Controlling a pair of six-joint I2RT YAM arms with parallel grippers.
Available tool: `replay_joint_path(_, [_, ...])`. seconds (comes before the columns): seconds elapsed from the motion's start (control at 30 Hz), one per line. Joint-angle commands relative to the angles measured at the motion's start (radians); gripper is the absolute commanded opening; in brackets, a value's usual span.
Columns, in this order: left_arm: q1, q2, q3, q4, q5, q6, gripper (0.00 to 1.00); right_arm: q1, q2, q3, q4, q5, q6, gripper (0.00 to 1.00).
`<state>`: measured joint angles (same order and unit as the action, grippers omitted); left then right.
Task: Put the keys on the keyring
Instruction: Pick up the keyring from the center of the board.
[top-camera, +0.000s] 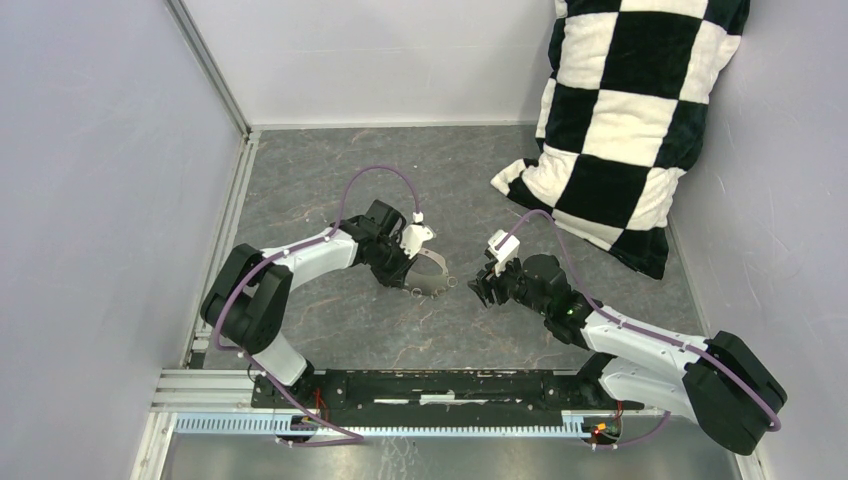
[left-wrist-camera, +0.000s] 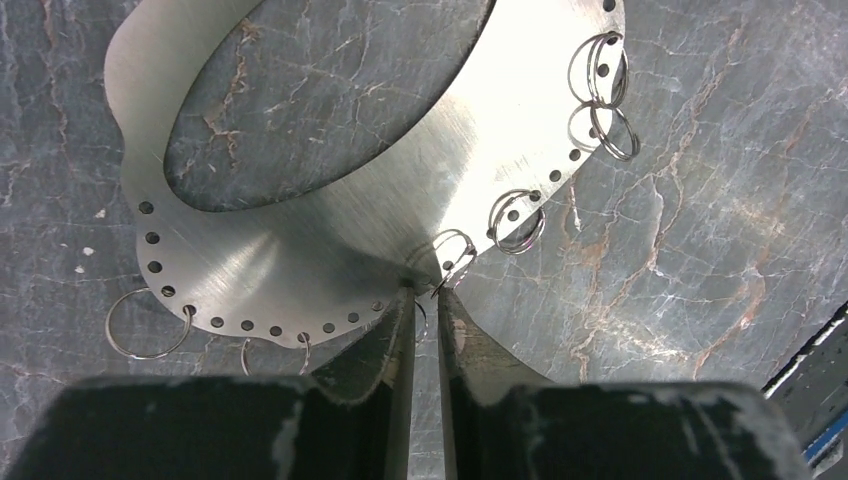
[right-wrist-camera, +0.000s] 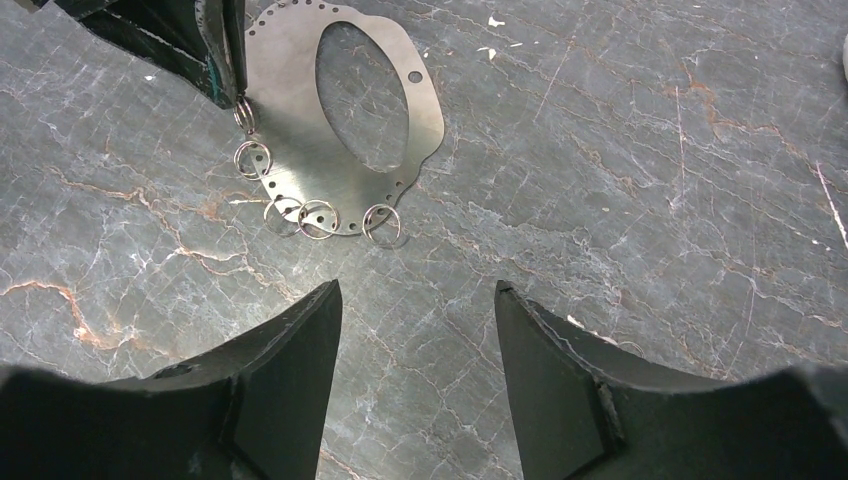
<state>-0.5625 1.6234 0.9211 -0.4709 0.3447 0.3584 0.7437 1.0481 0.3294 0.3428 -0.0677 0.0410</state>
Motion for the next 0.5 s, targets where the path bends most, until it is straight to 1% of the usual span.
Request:
replay_joint_path(0.0, [-0.005, -0.037, 0.018, 0.035, -0.004, -0.042, 0.19, -0.006, 0.002, -0.002, 0.063, 0.008, 0.013, 0.64])
replay_joint_path(0.17, [-0.007, -0.040, 0.025, 0.034, 0.057, -0.056, 0.14, -0.006, 0.010, 0.008, 0.073, -0.008, 0.012, 0.63])
replay_joint_path(0.27, [-0.008, -0.047, 0.024, 0.019, 0.096, -0.042, 0.13, -0.010, 0.017, 0.013, 0.085, -0.033, 0.016, 0.64])
replay_joint_path(0.37, [-0.008, -0.054, 0.018, 0.000, 0.126, -0.017, 0.18, -0.013, 0.027, 0.020, 0.088, -0.049, 0.016, 0.65])
replay_joint_path(0.47, [-0.008, -0.060, 0.006, 0.000, 0.114, 0.016, 0.23, -0.015, 0.029, 0.020, 0.091, -0.060, 0.020, 0.65])
